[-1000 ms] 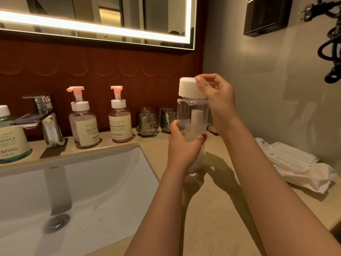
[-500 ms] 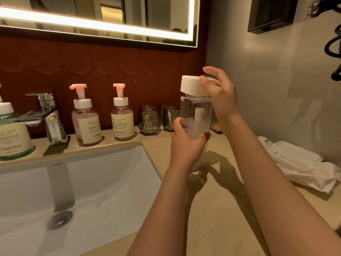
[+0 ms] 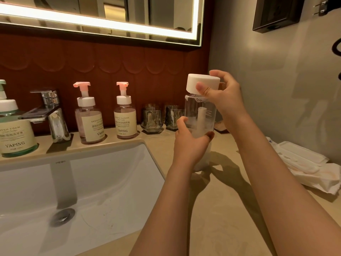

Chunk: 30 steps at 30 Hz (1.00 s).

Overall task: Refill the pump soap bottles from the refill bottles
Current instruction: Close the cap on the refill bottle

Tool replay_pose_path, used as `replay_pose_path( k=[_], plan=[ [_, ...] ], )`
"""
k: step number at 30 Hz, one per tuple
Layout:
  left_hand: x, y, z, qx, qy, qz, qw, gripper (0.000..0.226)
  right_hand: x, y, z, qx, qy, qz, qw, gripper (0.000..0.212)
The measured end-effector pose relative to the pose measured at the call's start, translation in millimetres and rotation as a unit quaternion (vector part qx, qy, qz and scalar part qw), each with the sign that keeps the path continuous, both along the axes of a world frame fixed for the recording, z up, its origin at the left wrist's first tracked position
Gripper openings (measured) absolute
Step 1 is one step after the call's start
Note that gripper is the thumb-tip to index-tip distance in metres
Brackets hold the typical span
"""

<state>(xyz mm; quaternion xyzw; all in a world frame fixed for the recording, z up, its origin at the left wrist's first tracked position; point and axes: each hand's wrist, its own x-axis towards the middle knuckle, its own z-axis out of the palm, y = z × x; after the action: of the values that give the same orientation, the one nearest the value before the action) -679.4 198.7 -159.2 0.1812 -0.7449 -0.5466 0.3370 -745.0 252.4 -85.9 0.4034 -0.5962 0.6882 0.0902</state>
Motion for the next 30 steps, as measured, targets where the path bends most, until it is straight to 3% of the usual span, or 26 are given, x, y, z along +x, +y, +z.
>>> replay_pose_path(
  k=[8, 15, 19, 26, 30],
  plan=[
    [2, -4, 0, 0.024, 0.007, -0.025, 0.999, 0.069, -5, -2, -1, -0.018, -0.082, 0.124, 0.989, 0.047],
    [2, -7, -2, 0.028, -0.001, -0.058, 0.998, 0.066, -11, 4, -5, -0.045, -0.086, 0.212, 0.972, 0.033],
    [1, -4, -1, 0.018, 0.005, -0.047, 0.999, 0.065, -9, 2, -4, -0.029, -0.043, 0.166, 0.985, 0.029],
    [0, -4, 0, 0.026, 0.003, -0.044, 0.999, 0.069, 0, -6, -5, -0.046, 0.035, -0.008, 0.998, 0.039],
    [2, -3, 1, 0.025, 0.004, -0.043, 0.999, 0.068, 0, -1, -4, -0.041, 0.006, 0.054, 0.998, 0.04]
  ],
)
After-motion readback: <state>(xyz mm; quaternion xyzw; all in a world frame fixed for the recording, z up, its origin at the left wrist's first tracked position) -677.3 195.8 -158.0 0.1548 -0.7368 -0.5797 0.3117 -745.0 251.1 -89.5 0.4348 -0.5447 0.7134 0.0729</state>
